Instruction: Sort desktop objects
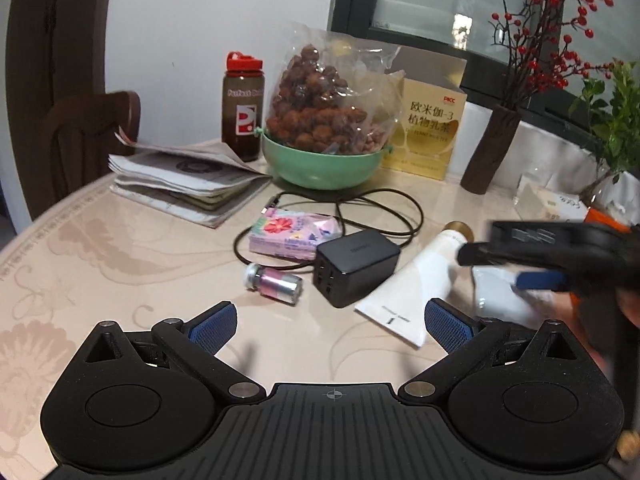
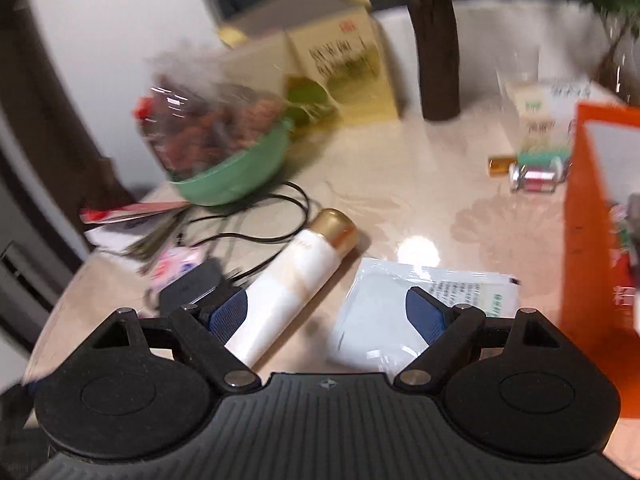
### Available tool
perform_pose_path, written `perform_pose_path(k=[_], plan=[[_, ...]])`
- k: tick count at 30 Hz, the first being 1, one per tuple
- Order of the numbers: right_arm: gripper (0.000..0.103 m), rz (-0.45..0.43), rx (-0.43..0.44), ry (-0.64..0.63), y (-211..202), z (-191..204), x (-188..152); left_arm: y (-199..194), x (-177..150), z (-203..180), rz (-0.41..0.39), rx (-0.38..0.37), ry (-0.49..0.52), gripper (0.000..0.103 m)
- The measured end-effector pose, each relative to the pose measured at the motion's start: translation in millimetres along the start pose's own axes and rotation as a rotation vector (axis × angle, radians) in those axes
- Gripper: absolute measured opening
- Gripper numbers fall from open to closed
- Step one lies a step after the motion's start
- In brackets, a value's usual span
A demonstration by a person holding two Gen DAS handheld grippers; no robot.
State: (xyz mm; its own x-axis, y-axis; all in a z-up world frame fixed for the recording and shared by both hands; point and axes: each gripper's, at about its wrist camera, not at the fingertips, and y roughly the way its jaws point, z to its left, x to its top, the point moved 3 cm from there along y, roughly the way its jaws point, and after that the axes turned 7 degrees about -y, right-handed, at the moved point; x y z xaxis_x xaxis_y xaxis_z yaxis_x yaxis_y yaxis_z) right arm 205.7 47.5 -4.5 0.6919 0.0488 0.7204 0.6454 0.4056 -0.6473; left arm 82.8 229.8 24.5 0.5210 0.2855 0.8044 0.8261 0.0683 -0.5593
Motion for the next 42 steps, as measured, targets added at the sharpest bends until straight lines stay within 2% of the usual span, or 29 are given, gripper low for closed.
perform_pose_path(k=[2, 7, 9, 10, 11, 13, 15, 17, 21, 24, 25, 26, 28, 33, 37, 42], plan=[[0.084, 0.010, -0.026, -0.019, 18.5, 5.3, 4.6, 0.4, -0.2, 2.4, -0.007, 0.002, -0.001, 0.103], [0.087, 0.033, -0.015, -0.069, 46.4, 24.6, 12.3, 0.9, 2.4, 9.0, 0.001, -0.021, -0.049, 0.103], [0.084, 0.033, -0.037, -0.116, 52.8, 33.9, 13.1, 1.1, 1.7, 9.8, -0.003, -0.008, -0.045, 0.103], [0.075, 0.031, -0.068, -0.157, 53.6, 38.5, 10.8, 1.4, 1.4, 10.6, -0.005, 0.000, -0.046, 0.103], [0.071, 0.029, -0.079, -0.208, 53.2, 43.3, 8.0, 1.8, 1.2, 11.8, -0.002, 0.003, -0.051, 0.103], [0.046, 0.033, -0.076, -0.273, 42.7, 46.4, -1.1, 2.8, 0.9, 15.1, 0.007, 0.006, -0.071, 0.103], [0.044, 0.029, -0.057, -0.339, 27.7, 44.6, -15.2, 2.9, 0.5, 18.7, 0.015, -0.004, -0.090, 0.103], [0.044, 0.029, -0.001, -0.398, 5.1, 40.8, -33.8, 2.1, -1.6, 18.8, 0.029, -0.028, -0.095, 0.103], [0.045, 0.033, 0.172, -0.526, -47.1, 26.6, -75.6, 2.1, -11.6, 1.1, 0.082, -0.110, -0.049, 0.103], [0.047, 0.020, 0.217, -0.579, -77.1, 19.5, -99.9, 4.7, -23.2, -23.9, 0.154, -0.149, -0.015, 0.103], [0.054, 0.014, 0.222, -0.585, -85.9, 16.4, -107.2, 4.9, -28.3, -33.0, 0.173, -0.156, -0.003, 0.103], [0.069, 0.013, 0.233, -0.606, -93.6, 14.3, -114.5, 4.5, -33.7, -41.5, 0.185, -0.152, 0.014, 0.103], [0.077, -0.004, 0.235, -0.635, -103.0, 10.4, -125.2, 3.9, -44.7, -54.6, 0.200, -0.109, 0.043, 0.102], [0.077, -0.018, 0.227, -0.611, -115.2, -6.8, -131.0, 2.6, -58.0, -63.2, 0.218, 0.040, -0.019, 0.103], [0.077, -0.020, 0.231, -0.603, -112.6, -10.6, -127.8, -0.2, -55.6, -64.1, 0.185, 0.093, -0.057, 0.103], [0.079, -0.019, 0.243, -0.615, -105.7, -5.7, -126.2, 10.6, -52.6, -74.2, 0.210, 0.156, -0.055, 0.103]])
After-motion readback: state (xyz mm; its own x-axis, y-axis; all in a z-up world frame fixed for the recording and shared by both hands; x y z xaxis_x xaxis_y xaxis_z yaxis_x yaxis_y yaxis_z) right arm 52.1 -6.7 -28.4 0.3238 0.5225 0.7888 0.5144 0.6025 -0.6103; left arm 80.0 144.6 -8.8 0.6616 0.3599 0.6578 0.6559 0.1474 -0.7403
